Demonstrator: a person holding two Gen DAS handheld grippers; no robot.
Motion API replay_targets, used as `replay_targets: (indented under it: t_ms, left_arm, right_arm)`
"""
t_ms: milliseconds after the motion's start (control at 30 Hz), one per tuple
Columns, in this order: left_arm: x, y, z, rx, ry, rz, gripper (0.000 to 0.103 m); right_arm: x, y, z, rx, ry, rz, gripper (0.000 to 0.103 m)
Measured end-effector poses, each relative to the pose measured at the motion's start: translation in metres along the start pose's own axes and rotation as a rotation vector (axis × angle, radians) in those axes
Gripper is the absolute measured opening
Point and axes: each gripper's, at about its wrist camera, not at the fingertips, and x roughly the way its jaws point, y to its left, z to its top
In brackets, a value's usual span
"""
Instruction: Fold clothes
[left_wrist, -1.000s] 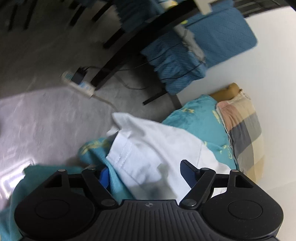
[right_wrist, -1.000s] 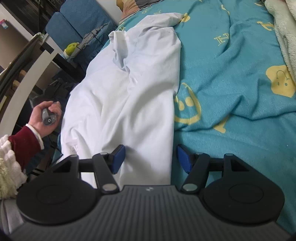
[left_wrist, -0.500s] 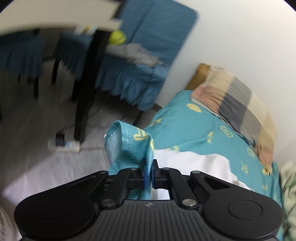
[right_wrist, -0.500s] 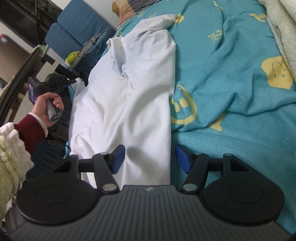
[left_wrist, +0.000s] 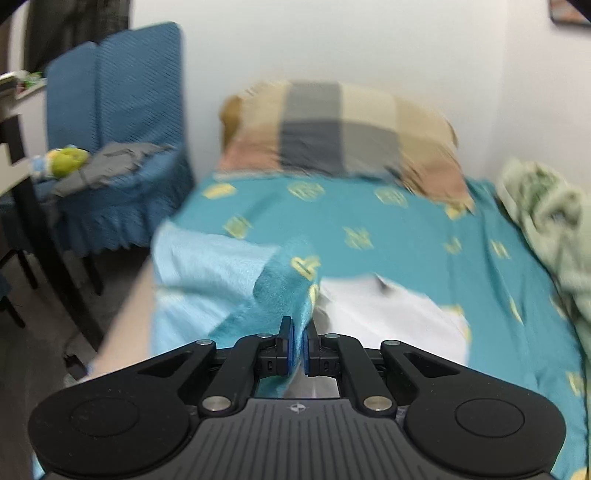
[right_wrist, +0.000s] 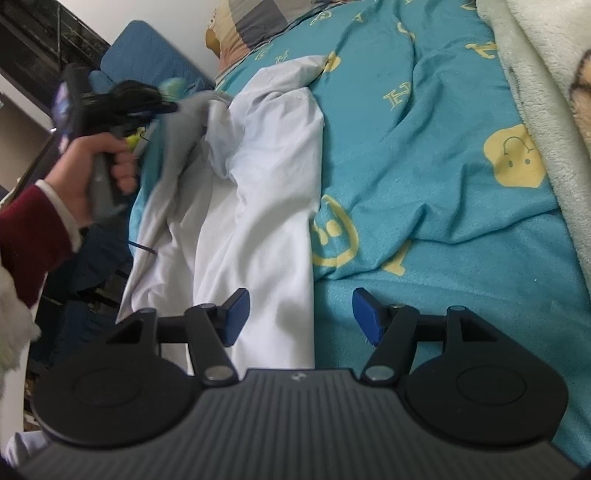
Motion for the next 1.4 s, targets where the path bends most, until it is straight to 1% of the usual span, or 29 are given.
replay_targets:
  t_ms: [67,133,167,200,233,300,433,500,600,667,733,767,800,867,967,1033,1100,1167,1233,1300,1367,1400]
  left_arm:
    - [0.005,-0.016,-0.013,0.017,0.016,-0.02,0.008]
    - [0.008,-0.028,-0.022,0.031,0.029,-0.044,0.02]
    - [0.005,-0.029,-0.028,0.043,0.029,-0.054,0.029]
    - [0.001,-0.031,-0.033,0.054,0.028,-0.063,0.034]
    - [-0.002,-0.031,-0.038,0.064,0.027,-0.072,0.036]
    - [-0.014,-0.029,-0.043,0.048,0.028,-0.096,0.049]
    - [-0.073,-0.021,-0.065,0.063,0.014,-0.121,0.055]
    - [-0.108,-0.017,-0.077,0.058,0.009,-0.112,0.062]
    - [-0.17,0.001,-0.102,-0.078,0.025,-0.119,0.063]
    - [-0.208,0.011,-0.115,-0.134,0.018,-0.117,0.064]
    - [-0.242,0.016,-0.125,-0.142,-0.021,-0.108,0.066]
    - [-0.255,0.019,-0.129,-0.146,-0.043,-0.101,0.069]
    - [-0.263,0.022,-0.132,-0.144,-0.059,-0.097,0.072]
    - [-0.279,0.027,-0.136,-0.141,-0.091,-0.086,0.072]
    - [-0.28,0.036,-0.133,-0.131,-0.102,-0.067,0.072]
    - [-0.274,0.044,-0.132,-0.123,-0.102,-0.053,0.072]
    - [-0.268,0.052,-0.131,-0.116,-0.101,-0.04,0.072]
    - [-0.262,0.06,-0.13,-0.113,-0.099,-0.026,0.072]
    - [-0.253,0.079,-0.132,-0.197,-0.07,-0.019,0.072]
    - [-0.25,0.096,-0.134,-0.268,-0.064,-0.026,0.072]
    - [-0.245,0.105,-0.134,-0.273,-0.064,-0.012,0.073]
    - [-0.241,0.109,-0.134,-0.27,-0.06,-0.005,0.073]
  right_arm:
    - [-0.001,-0.001,0.0,0.003,-0.006,0.008,0.065]
    - [-0.002,-0.001,0.001,0.004,-0.013,0.013,0.065]
    - [-0.002,-0.001,0.001,0.003,-0.016,0.014,0.065]
    - [-0.002,-0.001,0.002,0.002,-0.019,0.016,0.065]
    - [-0.002,-0.001,0.002,0.001,-0.022,0.018,0.065]
    - [-0.003,0.001,0.003,-0.005,-0.032,0.022,0.065]
    - [-0.006,0.004,0.004,-0.028,-0.058,0.028,0.065]
    - [-0.009,0.005,0.005,-0.042,-0.076,0.027,0.065]
    - [-0.019,0.007,0.004,-0.055,-0.119,0.031,0.065]
    - [-0.026,0.009,0.004,-0.058,-0.143,0.035,0.065]
    - [-0.031,0.014,0.001,-0.071,-0.154,0.039,0.065]
    - [-0.033,0.017,0.0,-0.082,-0.162,0.039,0.065]
    - [-0.035,0.02,-0.001,-0.092,-0.17,0.04,0.065]
    - [-0.04,0.027,-0.001,-0.116,-0.181,0.05,0.065]
    - [-0.04,0.043,0.009,-0.176,-0.188,0.06,0.065]
    - [-0.035,0.058,0.023,-0.224,-0.205,0.069,0.065]
    - [-0.022,0.074,0.044,-0.25,-0.219,0.082,0.065]
    - [-0.001,0.089,0.068,-0.255,-0.222,0.098,0.065]
    - [0.025,0.105,0.089,-0.267,-0.226,0.104,0.065]
    - [0.058,0.122,0.106,-0.289,-0.207,0.114,0.065]
    - [0.089,0.135,0.119,-0.266,-0.171,0.113,0.063]
    - [0.101,0.137,0.123,-0.242,-0.152,0.115,0.064]
